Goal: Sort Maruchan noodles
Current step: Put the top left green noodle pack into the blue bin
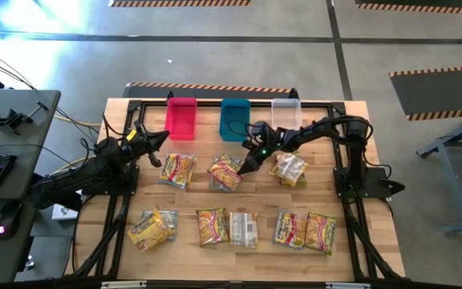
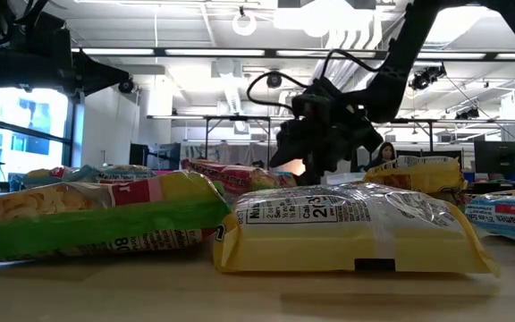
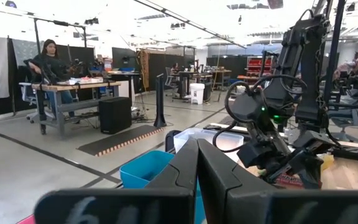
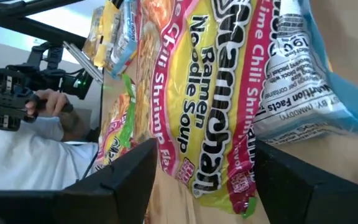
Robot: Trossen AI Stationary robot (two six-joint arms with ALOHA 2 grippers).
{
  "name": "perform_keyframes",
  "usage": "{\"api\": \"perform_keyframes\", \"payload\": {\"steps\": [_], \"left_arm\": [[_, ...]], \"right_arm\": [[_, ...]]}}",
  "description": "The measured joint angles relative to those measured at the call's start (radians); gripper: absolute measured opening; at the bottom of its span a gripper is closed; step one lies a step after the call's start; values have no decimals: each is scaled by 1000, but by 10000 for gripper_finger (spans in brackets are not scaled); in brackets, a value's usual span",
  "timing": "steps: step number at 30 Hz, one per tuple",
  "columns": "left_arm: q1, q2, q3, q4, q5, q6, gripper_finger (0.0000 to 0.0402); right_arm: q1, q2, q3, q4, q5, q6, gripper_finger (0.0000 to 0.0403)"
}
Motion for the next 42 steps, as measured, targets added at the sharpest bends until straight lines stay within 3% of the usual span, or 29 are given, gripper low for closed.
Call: {"api": "perform_keyframes", "payload": {"steps": [16, 31, 37, 42], "left_arm": [[0, 0, 0, 0, 0, 0, 0], [0, 0, 0, 0, 0, 0, 0], [0, 0, 0, 0, 0, 0, 0], [0, 0, 0, -1, 0, 1, 0]], "right_arm": [[27, 0, -1, 44, 32, 62, 69], [24, -7, 105, 41, -63, 91, 27], [-16, -72, 208, -119, -91, 2, 21], [-79, -122, 395, -491, -57, -233, 20]]}}
